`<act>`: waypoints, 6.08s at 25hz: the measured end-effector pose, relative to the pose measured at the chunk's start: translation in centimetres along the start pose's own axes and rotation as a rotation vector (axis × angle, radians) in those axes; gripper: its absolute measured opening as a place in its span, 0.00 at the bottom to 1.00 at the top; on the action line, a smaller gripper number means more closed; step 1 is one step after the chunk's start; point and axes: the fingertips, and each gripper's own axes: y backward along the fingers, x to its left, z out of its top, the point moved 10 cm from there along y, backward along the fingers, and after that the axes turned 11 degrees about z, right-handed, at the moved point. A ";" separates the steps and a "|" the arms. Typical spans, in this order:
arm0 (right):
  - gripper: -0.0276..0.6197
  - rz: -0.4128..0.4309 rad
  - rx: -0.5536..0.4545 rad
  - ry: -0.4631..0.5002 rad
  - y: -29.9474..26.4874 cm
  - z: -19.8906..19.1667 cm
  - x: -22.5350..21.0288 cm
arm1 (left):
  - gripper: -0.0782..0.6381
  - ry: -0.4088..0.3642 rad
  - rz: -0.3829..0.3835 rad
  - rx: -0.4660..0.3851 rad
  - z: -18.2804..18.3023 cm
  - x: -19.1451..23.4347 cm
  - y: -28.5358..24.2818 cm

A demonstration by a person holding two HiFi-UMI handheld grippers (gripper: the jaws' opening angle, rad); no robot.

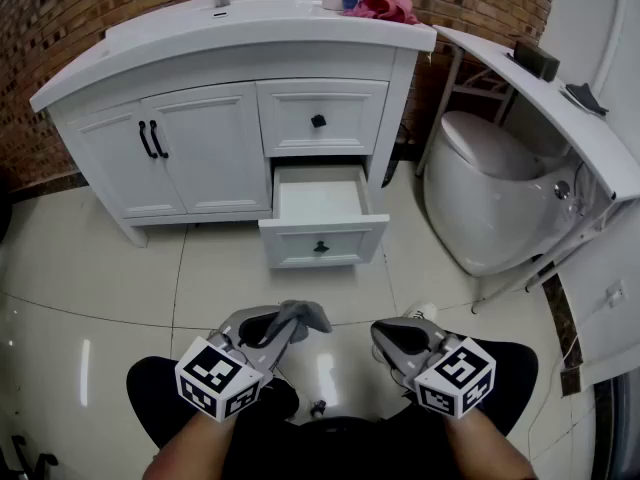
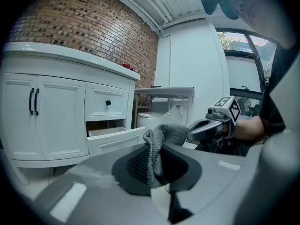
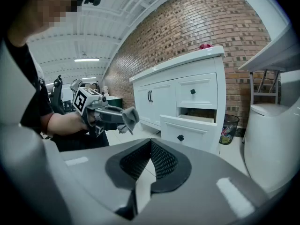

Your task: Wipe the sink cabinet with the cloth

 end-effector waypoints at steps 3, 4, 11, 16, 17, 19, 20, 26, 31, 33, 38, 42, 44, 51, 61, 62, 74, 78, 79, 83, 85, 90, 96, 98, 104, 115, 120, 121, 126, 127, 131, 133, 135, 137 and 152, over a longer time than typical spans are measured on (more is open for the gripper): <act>0.05 -0.001 0.001 0.002 0.1 0.1 0.1 | 0.16 -0.003 0.004 -0.001 0.2 0.0 0.1; 0.05 0.000 0.003 0.005 0.1 0.3 0.1 | 0.16 -0.007 0.006 -0.002 0.3 0.0 0.1; 0.05 0.013 0.038 0.082 0.1 3.4 0.2 | 0.16 -0.071 0.012 -0.036 3.7 0.1 -0.2; 0.05 0.052 -0.005 0.046 -0.2 6.7 -0.6 | 0.16 -0.111 0.000 -0.050 6.5 0.6 -1.3; 0.05 0.055 -0.010 0.041 -0.3 7.3 -0.8 | 0.16 -0.116 0.000 -0.050 6.8 0.9 -1.6; 0.05 0.050 -0.014 0.046 -0.5 8.1 -1.4 | 0.16 -0.131 0.007 -0.045 7.6 1.8 -2.2; 0.05 0.045 -0.016 0.048 -0.7 8.3 -1.8 | 0.16 -0.139 0.012 -0.040 8.0 2.3 -2.6; 0.05 0.037 -0.048 -0.014 -2.7 10.4 -6.7 | 0.16 -0.128 0.025 -0.017 9.5 6.8 -6.1; 0.05 0.057 -0.012 -0.040 -5.8 11.8 -10.9 | 0.16 -0.111 0.016 0.013 10.3 9.3 -9.6; 0.05 0.070 0.012 -0.038 -6.9 12.2 -12.3 | 0.16 -0.113 0.018 0.016 10.9 10.2 -10.6; 0.05 0.099 0.053 0.000 -9.5 13.3 -15.9 | 0.16 -0.119 0.044 0.029 12.4 12.7 -13.8; 0.05 0.126 0.063 -0.001 -11.1 14.1 -19.2 | 0.16 -0.118 0.076 0.061 13.3 14.6 -17.9; 0.05 0.137 0.064 -0.015 -11.9 14.3 -20.6 | 0.16 -0.125 0.078 0.097 13.1 15.4 -20.4; 0.05 0.188 0.106 -0.057 -14.3 14.6 -24.1 | 0.16 -0.172 0.031 0.241 11.2 17.4 -29.3; 0.05 0.264 0.254 -0.006 -17.9 13.7 -25.8 | 0.16 -0.207 -0.059 0.390 7.5 19.0 -39.8; 0.05 0.269 0.268 -0.001 -18.0 13.6 -25.9 | 0.16 -0.207 -0.062 0.400 7.1 19.0 -40.5; 0.05 0.249 0.266 -0.050 -17.5 12.7 -29.1 | 0.16 -0.255 -0.070 0.485 4.9 18.5 -44.9; 0.05 0.248 0.255 -0.037 -17.5 12.8 -29.2 | 0.16 -0.269 -0.024 0.522 4.4 19.9 -43.8; 0.05 0.252 0.256 -0.036 -17.5 12.8 -29.1 | 0.16 -0.267 -0.013 0.525 4.3 20.3 -43.5; 0.05 0.263 0.270 -0.038 -17.8 12.9 -28.7 | 0.16 -0.252 0.036 0.559 3.6 21.7 -41.6; 0.05 0.268 0.270 -0.034 -18.0 12.9 -28.5 | 0.16 -0.262 0.056 0.565 3.7 22.3 -40.5; 0.05 0.273 0.268 -0.024 -18.4 13.2 -28.1 | 0.16 -0.240 0.111 0.558 4.7 23.6 -38.4; 0.05 0.278 0.274 -0.016 -18.4 13.2 -27.9 | 0.16 -0.267 0.212 0.582 4.4 25.7 -35.2; 0.05 0.280 0.277 -0.023 -18.4 13.0 -27.9 | 0.16 -0.270 0.237 0.598 4.2 26.4 -34.4; 0.05 0.281 0.271 -0.021 -18.4 13.1 -27.7 | 0.16 -0.295 0.266 0.615 4.0 27.0 -33.4; 0.05 0.339 0.277 0.020 -17.0 13.3 -25.5 | 0.16 -0.177 0.049 0.508 6.9 20.9 -36.6; 0.05 0.337 0.281 0.010 -16.7 12.9 -25.7 | 0.16 -0.148 -0.070 0.499 7.1 17.1 -39.5; 0.05 0.337 0.281 0.007 -16.5 12.8 -25.7 | 0.16 -0.150 -0.087 0.502 7.0 16.5 -39.9; 0.05 0.329 0.274 0.002 -15.7 12.7 -26.0 | 0.16 -0.184 -0.139 0.534 6.5 14.7 -41.2; 0.05 0.329 0.273 0.002 -15.7 12.7 -26.1 | 0.16 -0.193 -0.134 0.540 6.4 14.7 -41.2; 0.05 0.331 0.272 0.000 -15.6 12.6 -26.2 | 0.16 -0.204 -0.100 0.565 5.9 15.8 -40.5; 0.05 0.331 0.271 0.001 -15.6 12.7 -26.2 | 0.16 -0.203 -0.084 0.577 5.6 16.5 -39.7; 0.05 0.328 0.270 0.000 -15.6 12.7 -26.2 | 0.16 -0.206 -0.064 0.587 5.3 17.3 -38.8; 0.05 0.324 0.272 0.002 -15.8 12.8 -26.2 | 0.16 -0.212 -0.038 0.594 5.1 18.4 -37.7; 0.05 0.317 0.288 0.005 -16.6 12.6 -26.2 | 0.16 -0.300 0.088 0.684 4.1 23.4 -31.3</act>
